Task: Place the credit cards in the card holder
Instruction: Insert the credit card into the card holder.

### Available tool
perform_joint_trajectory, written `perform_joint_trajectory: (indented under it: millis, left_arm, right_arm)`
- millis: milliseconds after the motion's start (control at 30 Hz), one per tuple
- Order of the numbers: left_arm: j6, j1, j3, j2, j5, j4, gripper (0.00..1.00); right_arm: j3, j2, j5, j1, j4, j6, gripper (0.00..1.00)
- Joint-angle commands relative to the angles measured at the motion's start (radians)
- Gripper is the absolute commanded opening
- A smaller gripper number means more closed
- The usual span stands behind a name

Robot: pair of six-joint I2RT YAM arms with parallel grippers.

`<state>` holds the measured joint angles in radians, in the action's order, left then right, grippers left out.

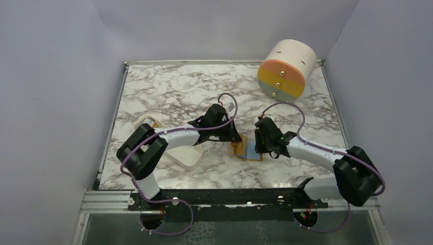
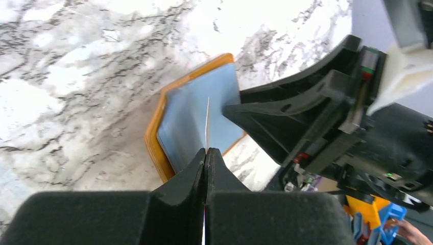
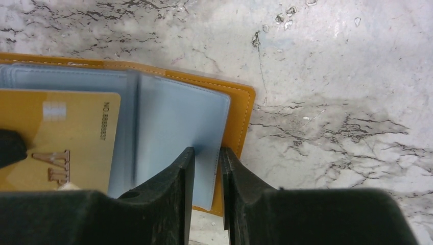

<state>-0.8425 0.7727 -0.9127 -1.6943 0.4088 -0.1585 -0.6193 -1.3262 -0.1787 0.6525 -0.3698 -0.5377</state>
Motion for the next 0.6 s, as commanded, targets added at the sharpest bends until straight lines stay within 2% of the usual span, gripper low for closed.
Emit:
perform_joint_trajectory:
  millis: [0, 567]
  left_arm:
    - [0.066, 0.002, -0.015, -0.046, -0.091, 0.033, 0.00]
    - [0.031, -0.007, 0.045, -0.139, -0.021, -0.054, 0.00]
  right_arm:
    - [0.021, 0.027, 0.015, -0.002, 0.039, -0.024, 0.24]
    - [0.044, -0.007, 0.036, -0.002, 0.080, -0.068, 0.22]
